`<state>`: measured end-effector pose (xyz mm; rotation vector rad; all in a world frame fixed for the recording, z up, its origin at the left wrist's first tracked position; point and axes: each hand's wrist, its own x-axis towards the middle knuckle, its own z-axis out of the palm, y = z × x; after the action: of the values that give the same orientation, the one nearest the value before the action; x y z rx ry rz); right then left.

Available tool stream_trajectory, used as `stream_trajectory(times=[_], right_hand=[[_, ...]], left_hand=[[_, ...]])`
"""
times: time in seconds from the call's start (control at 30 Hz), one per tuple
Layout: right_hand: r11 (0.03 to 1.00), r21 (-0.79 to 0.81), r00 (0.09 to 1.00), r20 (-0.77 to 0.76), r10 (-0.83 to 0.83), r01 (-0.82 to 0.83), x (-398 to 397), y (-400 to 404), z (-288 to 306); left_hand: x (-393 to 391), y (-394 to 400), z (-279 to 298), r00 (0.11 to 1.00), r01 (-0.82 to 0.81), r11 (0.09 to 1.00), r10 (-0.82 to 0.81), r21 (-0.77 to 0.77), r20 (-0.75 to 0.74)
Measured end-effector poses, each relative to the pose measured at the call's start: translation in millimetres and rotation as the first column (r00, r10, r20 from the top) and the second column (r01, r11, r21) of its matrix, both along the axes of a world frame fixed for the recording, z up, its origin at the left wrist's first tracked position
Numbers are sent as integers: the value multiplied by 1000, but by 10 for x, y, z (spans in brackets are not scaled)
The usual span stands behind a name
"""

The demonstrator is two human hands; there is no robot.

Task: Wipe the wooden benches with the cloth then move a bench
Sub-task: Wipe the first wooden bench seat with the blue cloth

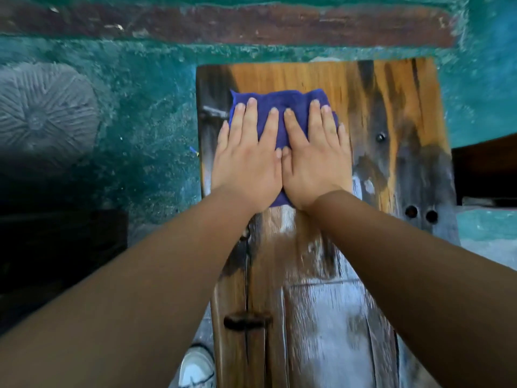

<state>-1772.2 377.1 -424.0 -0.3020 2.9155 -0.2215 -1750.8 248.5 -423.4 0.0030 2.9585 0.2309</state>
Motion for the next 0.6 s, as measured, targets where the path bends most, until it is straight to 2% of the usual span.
stream_trajectory(times=[0.27,0.6], right_hand=[[998,-57,999,50,4,-1,0,9,75],[1000,-29,996,94,10,-7,11,-5,104]], left_hand=[[-12,19,66,999,-11,1000,11,-10,41],[-2,4,61,995,-7,1000,5,18,99]])
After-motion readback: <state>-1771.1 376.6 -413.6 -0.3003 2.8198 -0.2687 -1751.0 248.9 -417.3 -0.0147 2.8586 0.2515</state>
